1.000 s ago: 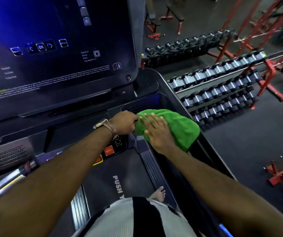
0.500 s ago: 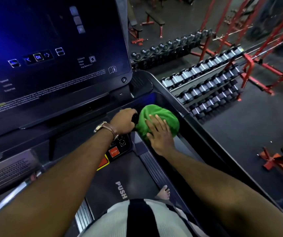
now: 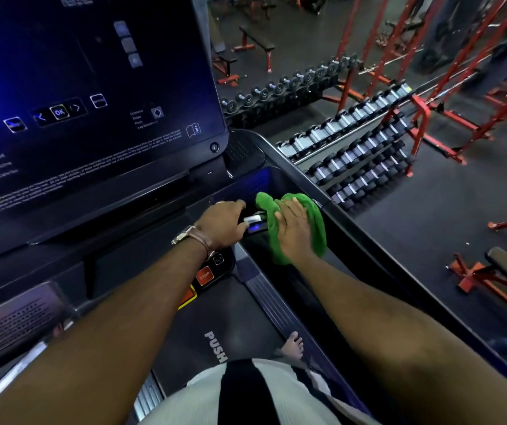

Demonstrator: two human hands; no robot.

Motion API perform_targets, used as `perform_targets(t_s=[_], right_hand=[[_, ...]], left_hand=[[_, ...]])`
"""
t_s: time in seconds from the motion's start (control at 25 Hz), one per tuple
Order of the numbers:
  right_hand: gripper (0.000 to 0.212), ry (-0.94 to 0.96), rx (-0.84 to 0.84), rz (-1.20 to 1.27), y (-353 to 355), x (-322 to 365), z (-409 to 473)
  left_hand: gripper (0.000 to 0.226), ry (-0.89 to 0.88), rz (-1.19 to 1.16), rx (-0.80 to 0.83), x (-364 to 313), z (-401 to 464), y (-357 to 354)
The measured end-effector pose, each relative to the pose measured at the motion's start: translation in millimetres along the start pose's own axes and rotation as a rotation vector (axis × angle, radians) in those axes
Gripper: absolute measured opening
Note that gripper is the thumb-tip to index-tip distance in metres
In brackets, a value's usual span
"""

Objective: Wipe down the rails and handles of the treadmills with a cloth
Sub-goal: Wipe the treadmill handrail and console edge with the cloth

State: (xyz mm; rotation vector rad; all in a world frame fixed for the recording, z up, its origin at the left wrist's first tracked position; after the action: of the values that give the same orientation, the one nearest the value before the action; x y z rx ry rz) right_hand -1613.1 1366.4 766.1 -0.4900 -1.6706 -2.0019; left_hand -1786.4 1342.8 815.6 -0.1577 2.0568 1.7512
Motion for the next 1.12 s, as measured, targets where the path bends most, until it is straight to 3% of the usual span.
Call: perform_targets(t_s=[0.08,0.2,0.28,0.4,0.44,0.6,0.68,0.84,0.92,1.0,1.04,1.12], right_hand=[[0.031,-0.141,-0.051,0.115,-12,27,-16],[0.033,0.144,-0.089,0.111,-18,60,-48],[0.035,0.216,-0.054,0.057,-6,42,-40],[0.031,-0.033,0.050,0.015,-3,11,3],[0.030,-0.020,0.063,-0.037,-9,20,9],[0.033,0.398,0.012,-0.044,-22,59,-22],[0.031,0.446,-0.027,-0.032,-10,39,-21],[0.020,0.266,0.055,-0.092,11,33,43],[0.020,0.131,-0.042,-0.010,33,39,92],[0.035,0.095,-0.205,-0.051,55,47,130],[0.046,0.133,-0.168,-0.146,49,52,143],[0.057,0.280,0.105,-0.378,6,61,148]], left_hand=[[0.037,-0.013,0.092,0.019,-1,1,-3],[0.035,-0.015,0.112,0.024,1,3,-3],[0.034,-0.012,0.098,0.019,1,3,-4],[0.029,-0.006,0.071,0.022,1,4,-3],[0.025,0.001,0.057,0.012,1,4,-2],[0.024,0.061,-0.030,-0.075,3,2,7],[0.025,0.080,-0.015,-0.067,3,1,5],[0.029,0.142,-0.076,-0.092,8,2,7],[0.033,0.172,-0.149,-0.139,12,1,10],[0.041,0.203,-0.213,-0.199,16,1,14],[0.046,0.223,-0.220,-0.215,18,2,15],[0.054,0.263,-0.196,-0.215,22,7,12]])
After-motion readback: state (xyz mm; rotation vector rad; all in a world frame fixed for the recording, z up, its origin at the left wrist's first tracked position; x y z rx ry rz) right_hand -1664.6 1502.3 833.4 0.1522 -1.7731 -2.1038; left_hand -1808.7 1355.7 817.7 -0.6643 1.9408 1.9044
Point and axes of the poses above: each hand's wrist, its own z-axis towards the middle knuckle, its own y-axis out of the back of the hand, x = y × z, the point moved 8 cm from there along z, towards the middle knuckle, and after that the axes turned 6 degrees about -z, right-handed, at the moved point
